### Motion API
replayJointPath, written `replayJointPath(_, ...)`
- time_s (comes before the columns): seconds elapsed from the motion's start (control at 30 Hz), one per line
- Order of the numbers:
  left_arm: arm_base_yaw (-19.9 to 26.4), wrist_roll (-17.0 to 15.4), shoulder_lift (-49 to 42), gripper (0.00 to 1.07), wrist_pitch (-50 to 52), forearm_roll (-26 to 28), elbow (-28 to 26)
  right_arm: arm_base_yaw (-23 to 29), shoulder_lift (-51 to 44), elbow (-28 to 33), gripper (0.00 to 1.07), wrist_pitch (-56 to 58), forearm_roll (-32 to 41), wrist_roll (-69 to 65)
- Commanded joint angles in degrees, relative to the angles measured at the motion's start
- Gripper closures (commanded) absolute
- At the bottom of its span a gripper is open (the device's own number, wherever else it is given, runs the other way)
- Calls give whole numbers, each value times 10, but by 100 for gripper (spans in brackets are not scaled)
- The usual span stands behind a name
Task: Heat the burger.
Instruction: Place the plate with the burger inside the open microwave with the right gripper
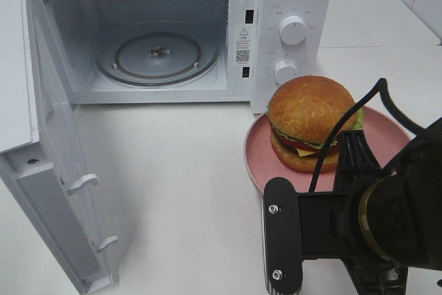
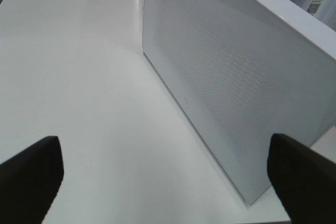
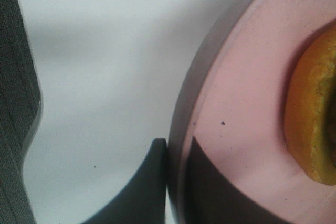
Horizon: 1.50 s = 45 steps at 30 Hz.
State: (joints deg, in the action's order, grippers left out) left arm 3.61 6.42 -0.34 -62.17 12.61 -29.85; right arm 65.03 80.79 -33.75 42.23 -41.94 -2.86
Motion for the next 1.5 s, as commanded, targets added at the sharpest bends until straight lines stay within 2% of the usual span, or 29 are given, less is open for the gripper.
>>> replayJointPath(0.03, -1, -1, -10, 9, 7, 1, 2, 1, -7, 1, 107, -11, -25, 6)
replayJointPath(0.27, -1, -1, -10, 9, 7, 1, 2, 1, -7, 1, 107, -37, -26, 23)
replayJointPath(0.8, -1, -1, -10, 9, 7, 1, 2, -2, -7, 1, 107, -124, -28, 157)
replayJointPath(1.03, -1, -1, -10, 9, 7, 1, 2, -69, -7, 1, 107, -168, -21, 212)
replayJointPath(1.23, -1, -1, -10, 9, 7, 1, 2, -104, -7, 1, 107, -206, -7, 292)
replayJointPath(1.5, -1, -1, -10, 9, 7, 1, 2, -157, -7, 1, 107, -256, 85, 458)
